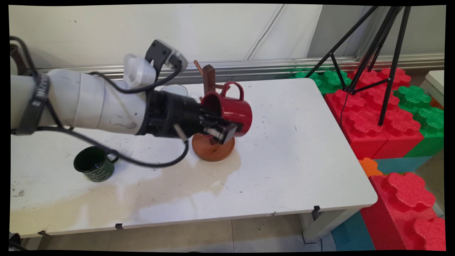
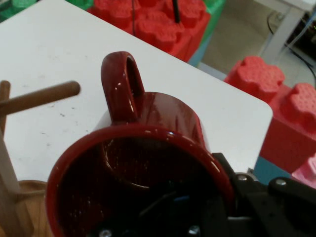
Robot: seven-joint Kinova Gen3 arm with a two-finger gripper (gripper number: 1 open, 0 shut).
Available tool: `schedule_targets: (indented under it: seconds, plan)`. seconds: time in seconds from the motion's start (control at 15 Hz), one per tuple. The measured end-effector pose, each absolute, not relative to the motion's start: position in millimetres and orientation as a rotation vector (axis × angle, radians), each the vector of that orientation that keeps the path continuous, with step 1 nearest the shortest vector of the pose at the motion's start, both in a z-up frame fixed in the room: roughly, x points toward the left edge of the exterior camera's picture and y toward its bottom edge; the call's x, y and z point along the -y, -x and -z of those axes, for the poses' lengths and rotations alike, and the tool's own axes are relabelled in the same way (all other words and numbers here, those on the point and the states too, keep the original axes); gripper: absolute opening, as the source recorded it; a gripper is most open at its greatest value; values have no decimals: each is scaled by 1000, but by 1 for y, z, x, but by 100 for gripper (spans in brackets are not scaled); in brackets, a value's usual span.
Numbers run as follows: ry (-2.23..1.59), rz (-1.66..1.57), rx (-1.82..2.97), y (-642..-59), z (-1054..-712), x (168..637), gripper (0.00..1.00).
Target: Place the picked object on the table
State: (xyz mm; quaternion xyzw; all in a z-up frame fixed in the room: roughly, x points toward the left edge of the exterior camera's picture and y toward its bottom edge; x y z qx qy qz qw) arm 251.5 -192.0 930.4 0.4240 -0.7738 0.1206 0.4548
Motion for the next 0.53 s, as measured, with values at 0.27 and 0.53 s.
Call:
schedule_targets:
  seconds: [0.27,0.53]
  plan:
    - [-961,-297,1979,-262,-932,181,0]
    - [-859,-311,2067,-278,-939,169,0]
